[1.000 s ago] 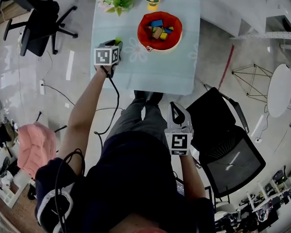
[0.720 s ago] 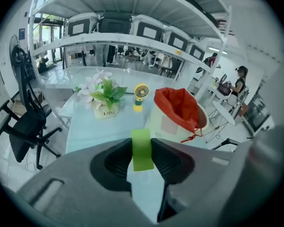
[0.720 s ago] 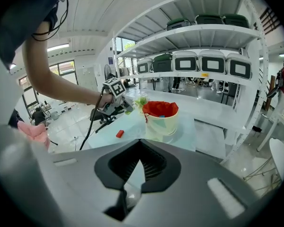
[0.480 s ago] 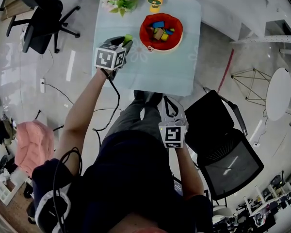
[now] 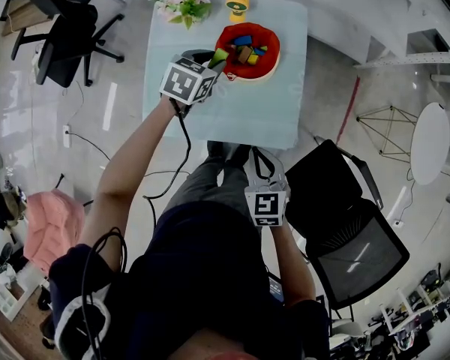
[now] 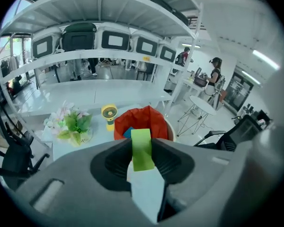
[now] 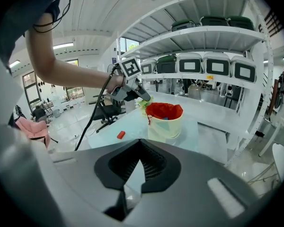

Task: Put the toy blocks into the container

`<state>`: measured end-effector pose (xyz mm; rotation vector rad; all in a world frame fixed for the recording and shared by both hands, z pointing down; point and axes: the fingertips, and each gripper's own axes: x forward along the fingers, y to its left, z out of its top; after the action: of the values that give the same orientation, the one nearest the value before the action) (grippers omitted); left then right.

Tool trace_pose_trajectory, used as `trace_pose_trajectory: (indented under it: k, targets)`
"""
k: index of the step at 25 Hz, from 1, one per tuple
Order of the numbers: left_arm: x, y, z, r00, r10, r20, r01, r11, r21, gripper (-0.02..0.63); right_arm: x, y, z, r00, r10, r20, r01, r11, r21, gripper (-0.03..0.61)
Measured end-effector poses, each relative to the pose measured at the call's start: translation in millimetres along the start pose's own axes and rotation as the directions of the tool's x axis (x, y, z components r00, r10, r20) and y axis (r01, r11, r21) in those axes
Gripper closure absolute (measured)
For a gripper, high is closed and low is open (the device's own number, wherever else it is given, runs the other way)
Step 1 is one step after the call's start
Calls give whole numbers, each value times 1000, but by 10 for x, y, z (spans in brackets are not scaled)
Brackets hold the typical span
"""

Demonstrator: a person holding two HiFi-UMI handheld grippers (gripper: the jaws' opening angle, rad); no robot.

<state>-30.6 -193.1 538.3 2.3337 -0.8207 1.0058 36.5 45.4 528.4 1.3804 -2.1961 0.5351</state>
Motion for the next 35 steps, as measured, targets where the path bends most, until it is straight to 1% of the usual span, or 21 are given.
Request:
trace_pose_trajectory:
  k: [3, 7, 12, 20, 28, 31, 32, 33, 34, 35]
  targets:
    - [131, -109, 100, 999, -19, -25, 20, 999, 45, 477, -13, 4, 3, 1000, -2, 2, 2, 1000, 2, 578]
    - [340, -186, 169, 996, -38, -78, 44, 996, 79, 477, 4, 23, 29, 1000, -1, 8, 1, 1000, 0, 578]
    - [546, -250, 207, 990, -41, -134, 57, 991, 119, 477, 35, 42, 85, 1000, 2, 23, -2, 1000, -6, 578]
    - [735, -242, 153, 981, -38, -189, 63, 990, 128, 477, 62, 45, 115, 1000, 6, 30, -6, 1000, -7, 578]
    - [889, -248, 130, 978, -14, -210, 51, 984, 170, 472, 36, 15, 64, 1000, -1, 8, 1, 1000, -3, 578]
    - [902, -271, 152, 981, -26, -190, 58, 985, 165, 463, 24, 5, 72, 1000, -7, 10, 7, 1000, -1, 578]
    - [902, -279, 172, 984, -31, -175, 59, 985, 163, 453, 25, 3, 77, 1000, -7, 14, 7, 1000, 1, 578]
    - [903, -285, 193, 987, -33, -158, 59, 985, 163, 381, 24, 2, 66, 1000, -6, 11, 6, 1000, 6, 578]
    - [903, -288, 207, 989, -32, -148, 57, 985, 166, 356, 20, -2, 45, 1000, -7, 4, 7, 1000, 11, 578]
    - [903, -287, 212, 989, -29, -144, 54, 984, 173, 356, 14, -9, 27, 1000, -9, -2, 9, 1000, 13, 578]
